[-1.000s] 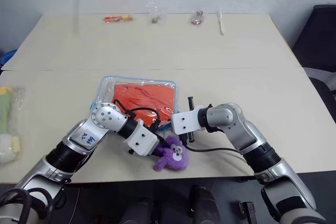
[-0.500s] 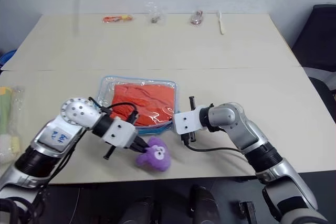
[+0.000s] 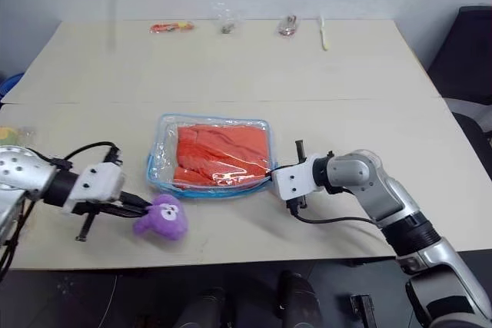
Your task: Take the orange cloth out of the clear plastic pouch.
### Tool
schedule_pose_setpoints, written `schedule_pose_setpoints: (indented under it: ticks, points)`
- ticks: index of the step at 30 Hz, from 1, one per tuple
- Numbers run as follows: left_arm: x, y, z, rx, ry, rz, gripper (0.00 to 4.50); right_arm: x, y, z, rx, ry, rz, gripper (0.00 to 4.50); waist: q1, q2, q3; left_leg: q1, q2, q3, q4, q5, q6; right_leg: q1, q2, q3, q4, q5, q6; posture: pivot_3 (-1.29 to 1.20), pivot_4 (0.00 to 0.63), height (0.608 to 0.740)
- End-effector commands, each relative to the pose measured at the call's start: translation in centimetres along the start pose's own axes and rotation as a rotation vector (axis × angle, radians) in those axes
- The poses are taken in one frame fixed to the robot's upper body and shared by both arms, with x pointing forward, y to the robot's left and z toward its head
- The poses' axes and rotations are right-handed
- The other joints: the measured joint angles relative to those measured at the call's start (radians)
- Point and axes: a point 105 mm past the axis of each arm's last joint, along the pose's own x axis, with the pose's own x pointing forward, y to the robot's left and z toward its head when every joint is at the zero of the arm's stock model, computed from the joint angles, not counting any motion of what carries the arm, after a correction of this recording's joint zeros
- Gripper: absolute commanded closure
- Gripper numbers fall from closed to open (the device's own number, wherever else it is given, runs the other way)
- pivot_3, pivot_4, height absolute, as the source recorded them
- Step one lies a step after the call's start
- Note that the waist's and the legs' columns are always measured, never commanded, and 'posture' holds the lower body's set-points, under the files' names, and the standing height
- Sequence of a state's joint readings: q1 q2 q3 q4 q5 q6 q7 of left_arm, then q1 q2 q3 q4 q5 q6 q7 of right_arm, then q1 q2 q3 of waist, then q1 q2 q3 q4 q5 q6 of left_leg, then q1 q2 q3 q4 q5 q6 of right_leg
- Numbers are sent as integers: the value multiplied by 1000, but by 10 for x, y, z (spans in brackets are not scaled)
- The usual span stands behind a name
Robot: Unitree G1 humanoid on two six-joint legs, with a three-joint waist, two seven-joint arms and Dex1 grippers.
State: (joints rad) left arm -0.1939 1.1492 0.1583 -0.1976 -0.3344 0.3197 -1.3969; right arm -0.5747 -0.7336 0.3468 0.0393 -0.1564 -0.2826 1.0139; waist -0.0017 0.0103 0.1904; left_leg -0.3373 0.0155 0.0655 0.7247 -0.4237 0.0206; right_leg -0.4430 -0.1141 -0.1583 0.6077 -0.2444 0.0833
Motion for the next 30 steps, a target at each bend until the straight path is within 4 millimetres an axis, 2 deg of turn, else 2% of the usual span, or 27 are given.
schedule_pose_setpoints:
  ticks: [1, 5, 9, 13, 16, 23, 25, 26, 27, 30]
  points:
    - [-34, 16, -13, -54, 48, 155, 4447, -14, -8, -1, -23, 4, -33, 4500, -1, 0, 0, 0, 0, 0, 0, 0, 0, 0, 0, 0, 0, 0, 0, 0, 150, 740]
    - [-32, 22, -25, -66, 48, 189, 4447, -12, -9, 2, -27, -16, -32, 4500, 0, 0, 0, 0, -1, 2, -1, 0, 0, 0, 0, 0, 0, 0, 0, 0, 150, 740]
    - [-17, 17, -19, -90, -6, 142, 4447, -9, -9, 4, -33, -28, -27, 4500, 0, 0, 0, 0, -1, 4, -1, 0, 0, 0, 0, 0, 0, 0, 0, 0, 150, 740]
    - [-11, 14, -15, -117, -26, 117, 3346, -9, -12, 3, -9, -25, -40, 4500, -1, 0, 0, 0, -1, 5, -1, 0, 0, 0, 0, 0, 0, 0, 0, 0, 150, 740]
    - [-12, 12, -17, -117, -11, 124, 2346, -11, -9, 3, 9, -23, -27, 3771, -1, 1, 0, 0, -1, 5, -1, 0, 0, 0, 0, 0, 0, 0, 0, 0, 150, 740]
    - [-33, 6, -19, -115, 29, 115, 61, -22, -5, 9, 52, -25, -57, 1274, 0, 1, 0, 0, -1, 5, -1, 0, 0, 0, 0, 0, -1, 0, 0, 0, 150, 740]
    - [-41, 10, -10, -82, 28, 113, 0, -29, -6, 13, 99, -36, -83, 571, 1, 1, 1, 0, -1, 5, -1, 0, 0, 0, 0, 0, -1, 0, 0, 0, 150, 740]
    - [-44, 14, 3, -77, -13, 114, 0, -33, -7, 17, 148, -53, -96, 199, 3, 1, 1, 0, -1, 5, -1, 0, 0, 0, 0, 0, -1, 0, 0, 0, 150, 740]
    - [-45, 18, 15, -72, -54, 111, 0, -37, -7, 21, 192, -69, -99, 21, 9, 1, 1, 0, -1, 5, -1, 0, 0, 0, 0, 0, 0, 0, 0, 0, 150, 740]
    - [-37, 31, 53, 9, -149, 100, 0, -52, -4, 40, 343, -143, -100, 21, 24, 1, 1, -1, -2, 4, 0, 0, 0, 0, 0, 0, 0, 0, 0, 0, 150, 740]
